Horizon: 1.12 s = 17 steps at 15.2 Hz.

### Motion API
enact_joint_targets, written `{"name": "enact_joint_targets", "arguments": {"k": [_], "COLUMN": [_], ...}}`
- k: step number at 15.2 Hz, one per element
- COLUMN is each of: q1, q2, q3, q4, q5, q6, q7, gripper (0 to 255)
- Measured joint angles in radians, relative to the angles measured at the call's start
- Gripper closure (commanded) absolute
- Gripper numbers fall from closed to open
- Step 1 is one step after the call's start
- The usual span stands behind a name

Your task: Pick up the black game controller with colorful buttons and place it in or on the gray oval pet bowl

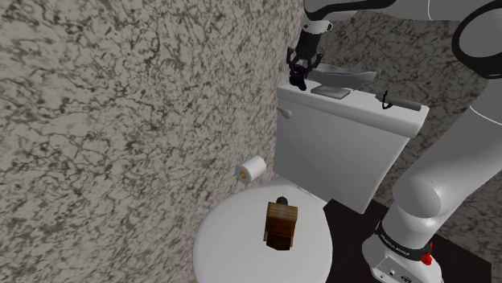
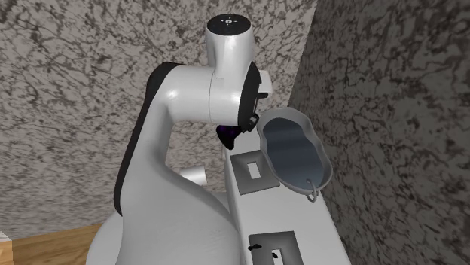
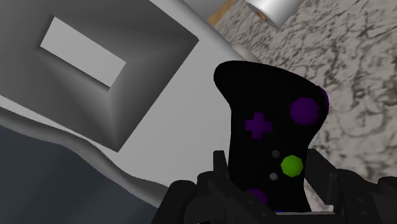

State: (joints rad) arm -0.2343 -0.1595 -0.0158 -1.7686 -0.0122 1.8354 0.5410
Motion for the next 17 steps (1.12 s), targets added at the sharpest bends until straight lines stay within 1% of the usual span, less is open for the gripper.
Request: {"name": "enact_joint_targets", "arguments": {"k": [7, 17], "q1": [0.000, -0.001], "q2": [0.026, 0.090], "q3": [0.000, -0.001], "q4": [0.121, 0.337], "q5": [0.001, 0.002], "q6": [-0.095, -0.247], "q7": [-0.001, -0.004], "gripper": [255, 255]}}
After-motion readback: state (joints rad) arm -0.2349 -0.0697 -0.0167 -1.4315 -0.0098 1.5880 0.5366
